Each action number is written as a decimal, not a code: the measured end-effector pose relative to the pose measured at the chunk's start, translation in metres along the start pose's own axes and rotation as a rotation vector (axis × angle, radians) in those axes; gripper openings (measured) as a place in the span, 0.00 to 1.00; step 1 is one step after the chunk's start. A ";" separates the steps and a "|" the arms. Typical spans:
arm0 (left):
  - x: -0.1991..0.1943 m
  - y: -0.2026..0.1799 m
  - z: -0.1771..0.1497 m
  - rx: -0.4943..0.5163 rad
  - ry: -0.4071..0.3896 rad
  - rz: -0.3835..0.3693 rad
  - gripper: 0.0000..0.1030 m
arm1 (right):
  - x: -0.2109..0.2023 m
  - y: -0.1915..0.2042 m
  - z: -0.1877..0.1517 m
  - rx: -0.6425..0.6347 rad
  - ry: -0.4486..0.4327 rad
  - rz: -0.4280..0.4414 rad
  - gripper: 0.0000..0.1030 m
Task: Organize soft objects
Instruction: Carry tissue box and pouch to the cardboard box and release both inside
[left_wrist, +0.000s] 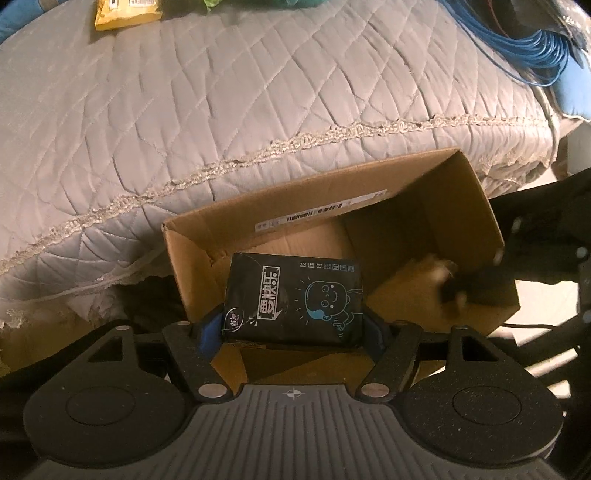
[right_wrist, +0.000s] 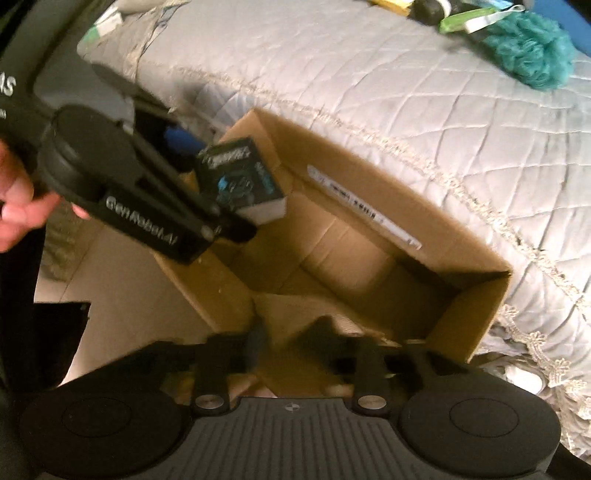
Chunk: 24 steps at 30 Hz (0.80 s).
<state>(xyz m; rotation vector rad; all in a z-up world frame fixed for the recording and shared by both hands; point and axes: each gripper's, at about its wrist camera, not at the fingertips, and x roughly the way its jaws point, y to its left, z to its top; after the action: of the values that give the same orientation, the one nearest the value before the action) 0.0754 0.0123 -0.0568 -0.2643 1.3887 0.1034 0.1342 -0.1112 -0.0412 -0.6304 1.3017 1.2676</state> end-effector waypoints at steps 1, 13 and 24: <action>0.001 0.000 0.000 -0.003 0.005 0.005 0.76 | -0.001 0.000 0.000 0.000 -0.008 -0.002 0.67; -0.002 0.004 0.001 -0.037 -0.013 0.027 0.88 | 0.000 -0.005 0.003 0.003 -0.024 -0.064 0.99; -0.013 0.012 0.004 -0.096 -0.078 0.047 0.88 | -0.013 -0.023 0.008 0.098 -0.092 -0.120 1.00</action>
<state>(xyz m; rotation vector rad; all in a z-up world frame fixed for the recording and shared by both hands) 0.0740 0.0262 -0.0452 -0.3049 1.3147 0.2179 0.1603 -0.1144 -0.0340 -0.5658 1.2243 1.1153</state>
